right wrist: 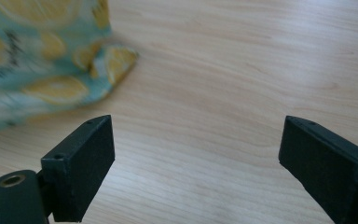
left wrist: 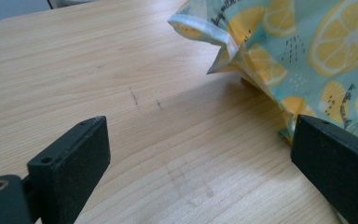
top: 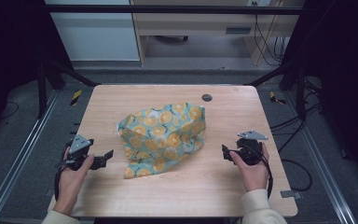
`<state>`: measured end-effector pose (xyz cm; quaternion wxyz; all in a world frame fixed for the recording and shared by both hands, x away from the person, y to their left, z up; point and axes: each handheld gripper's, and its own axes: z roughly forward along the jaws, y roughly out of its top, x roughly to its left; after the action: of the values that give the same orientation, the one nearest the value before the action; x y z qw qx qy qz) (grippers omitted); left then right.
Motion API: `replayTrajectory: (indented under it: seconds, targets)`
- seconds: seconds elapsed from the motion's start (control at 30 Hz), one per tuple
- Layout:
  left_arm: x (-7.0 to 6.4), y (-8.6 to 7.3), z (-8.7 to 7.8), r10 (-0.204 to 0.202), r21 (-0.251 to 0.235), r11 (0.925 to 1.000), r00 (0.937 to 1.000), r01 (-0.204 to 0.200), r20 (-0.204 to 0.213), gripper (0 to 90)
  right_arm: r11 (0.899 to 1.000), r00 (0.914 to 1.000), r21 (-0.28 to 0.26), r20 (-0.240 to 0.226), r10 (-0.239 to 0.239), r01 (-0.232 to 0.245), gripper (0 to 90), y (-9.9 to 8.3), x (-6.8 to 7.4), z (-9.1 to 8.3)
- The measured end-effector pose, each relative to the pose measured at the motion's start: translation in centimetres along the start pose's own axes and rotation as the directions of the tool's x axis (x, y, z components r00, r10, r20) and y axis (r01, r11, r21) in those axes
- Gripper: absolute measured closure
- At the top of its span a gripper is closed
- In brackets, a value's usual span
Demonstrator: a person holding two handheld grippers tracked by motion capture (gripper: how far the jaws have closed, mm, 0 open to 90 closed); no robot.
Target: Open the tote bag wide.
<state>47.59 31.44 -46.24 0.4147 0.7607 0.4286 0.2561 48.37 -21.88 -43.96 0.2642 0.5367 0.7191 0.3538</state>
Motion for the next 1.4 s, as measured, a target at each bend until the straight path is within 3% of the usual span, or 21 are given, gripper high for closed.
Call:
replayTrajectory:
  seconds: [0.1,0.23,0.33,0.37,0.4,0.47,0.5,0.53,0.63,0.7,0.97,1.0,1.03,1.07,1.1,1.13,1.17,1.2,1.23,1.3,1.4]
  targets:
    - [-0.1,0.0,0.0,-0.006,0.005,1.0000,1.0000,0.006,0.002,4.4,0.997,0.9974,0.011,0.003,-0.071,0.071,17.1,2.1,0.6,-0.8]
    - [-0.1,0.0,0.1,-0.012,0.021,0.9997,0.9999,0.012,0.006,4.4,0.992,0.9903,-0.004,-0.058,-0.126,0.126,23.0,6.0,1.6,-1.3]
    - [-0.1,0.1,0.3,-0.011,0.029,0.9995,0.9999,0.010,0.012,5.2,0.989,0.9842,-0.014,-0.100,-0.146,0.145,23.3,9.4,2.5,-1.2]
    - [-0.1,0.1,0.3,-0.011,0.029,0.9995,0.9999,0.010,0.012,5.2,0.989,0.9842,-0.014,-0.100,-0.146,0.145,23.3,9.4,2.5,-1.2]
    - [-0.1,0.2,0.1,-0.005,0.022,0.9998,1.0000,0.005,-0.001,5.2,0.985,0.9777,-0.014,-0.124,-0.170,0.169,23.9,11.7,3.2,-1.1]
    - [0.0,0.2,-0.1,0.001,0.026,0.9997,1.0000,-0.001,-0.005,5.2,0.982,0.9697,-0.019,-0.157,-0.187,0.186,25.0,13.8,3.9,-0.9]
    - [0.0,0.2,-0.1,0.001,0.026,0.9997,1.0000,-0.001,-0.005,5.2,0.982,0.9697,-0.019,-0.157,-0.187,0.186,25.0,13.8,3.9,-0.9]
    - [0.1,0.2,0.0,-0.008,0.031,0.9995,1.0000,0.008,0.003,5.2,0.982,0.9632,-0.023,-0.193,-0.186,0.186,26.2,15.4,4.4,-0.3]
    - [0.1,0.2,0.1,-0.023,0.028,0.9994,0.9997,0.023,0.011,5.2,0.981,0.9560,-0.007,-0.222,-0.192,0.195,26.5,16.7,4.9,0.7]
    - [0.1,0.2,0.0,-0.021,0.022,0.9995,0.9997,0.021,0.013,5.1,0.978,0.9468,0.014,-0.254,-0.198,0.208,25.8,18.0,5.8,2.6]
    - [0.1,0.2,-0.4,-0.015,0.004,0.9999,0.9998,0.015,0.014,5.1,0.965,0.9307,0.118,-0.314,-0.188,0.235,23.9,18.4,7.9,7.0]
    - [0.0,0.2,-0.4,-0.013,0.004,0.9999,0.9998,0.013,0.014,5.1,0.952,0.9244,0.156,-0.324,-0.201,0.262,36.2,18.0,8.4,7.7]
    - [0.0,0.2,-0.4,-0.010,0.006,0.9999,0.9998,0.010,0.015,5.1,0.952,0.9244,0.156,-0.324,-0.201,0.262,36.2,18.0,8.4,7.7]
    - [-0.1,0.3,-0.5,-0.006,0.002,1.0000,0.9999,0.006,0.014,5.0,0.950,0.9151,0.171,-0.357,-0.189,0.262,56.7,17.7,8.8,7.7]
    - [-0.1,0.3,-0.5,-0.006,0.002,1.0000,0.9999,0.006,0.014,5.1,0.950,0.9151,0.171,-0.357,-0.189,0.262,56.7,17.7,8.8,7.7]
    - [-0.1,0.3,-0.5,-0.005,0.002,1.0000,0.9999,0.005,0.016,5.0,0.955,0.9047,0.156,-0.388,-0.176,0.253,76.9,17.5,9.1,7.2]
    - [-0.1,0.3,-0.6,-0.002,0.004,1.0000,0.9998,0.002,0.021,5.0,0.955,0.9047,0.156,-0.388,-0.176,0.253,76.9,17.5,9.1,7.2]
    - [-0.3,0.3,-0.7,-0.007,-0.003,1.0000,0.9997,0.007,0.022,5.1,0.960,0.8892,0.131,-0.425,-0.170,0.246,84.3,17.3,9.5,6.2]
    - [-0.3,0.3,-0.7,-0.007,-0.003,1.0000,0.9997,0.007,0.022,5.2,0.960,0.8892,0.131,-0.425,-0.170,0.246,84.3,17.3,9.5,6.2]
    - [-0.6,0.5,-1.1,-0.004,-0.014,0.9999,0.9994,0.004,0.035,5.4,0.971,0.8753,0.052,-0.446,-0.187,0.234,88.8,16.9,10.2,3.7]
    - [-1.0,0.7,-1.5,0.018,-0.025,0.9995,0.9993,-0.017,0.034,5.3,0.974,0.8591,-0.029,-0.466,-0.211,0.224,89.7,16.1,10.8,0.8]
